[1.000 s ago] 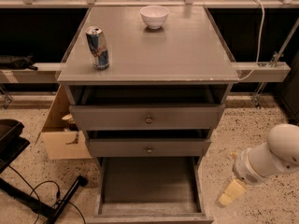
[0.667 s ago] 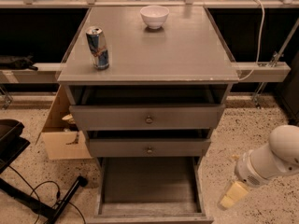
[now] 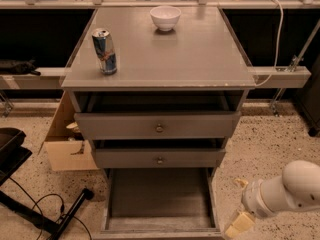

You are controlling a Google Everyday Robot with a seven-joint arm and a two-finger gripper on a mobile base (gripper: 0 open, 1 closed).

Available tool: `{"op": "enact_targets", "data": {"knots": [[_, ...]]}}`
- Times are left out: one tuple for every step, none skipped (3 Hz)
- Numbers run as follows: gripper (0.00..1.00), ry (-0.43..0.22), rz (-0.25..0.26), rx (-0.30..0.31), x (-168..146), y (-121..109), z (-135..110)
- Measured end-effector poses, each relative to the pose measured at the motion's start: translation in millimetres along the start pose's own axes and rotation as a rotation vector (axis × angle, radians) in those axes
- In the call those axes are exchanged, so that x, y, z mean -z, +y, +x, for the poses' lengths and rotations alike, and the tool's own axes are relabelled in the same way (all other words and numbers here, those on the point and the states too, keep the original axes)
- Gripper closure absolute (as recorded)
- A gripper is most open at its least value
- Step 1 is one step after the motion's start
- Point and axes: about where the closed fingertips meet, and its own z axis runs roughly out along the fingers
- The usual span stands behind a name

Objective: Close bottom drawer

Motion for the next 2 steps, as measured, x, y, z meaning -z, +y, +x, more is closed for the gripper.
{"op": "enact_targets", "data": {"knots": [[0.0,-0.046,0.006,0.025,-73,17,26],[0.0,-0.038,0.005,0.017,-120,19,46]]}}
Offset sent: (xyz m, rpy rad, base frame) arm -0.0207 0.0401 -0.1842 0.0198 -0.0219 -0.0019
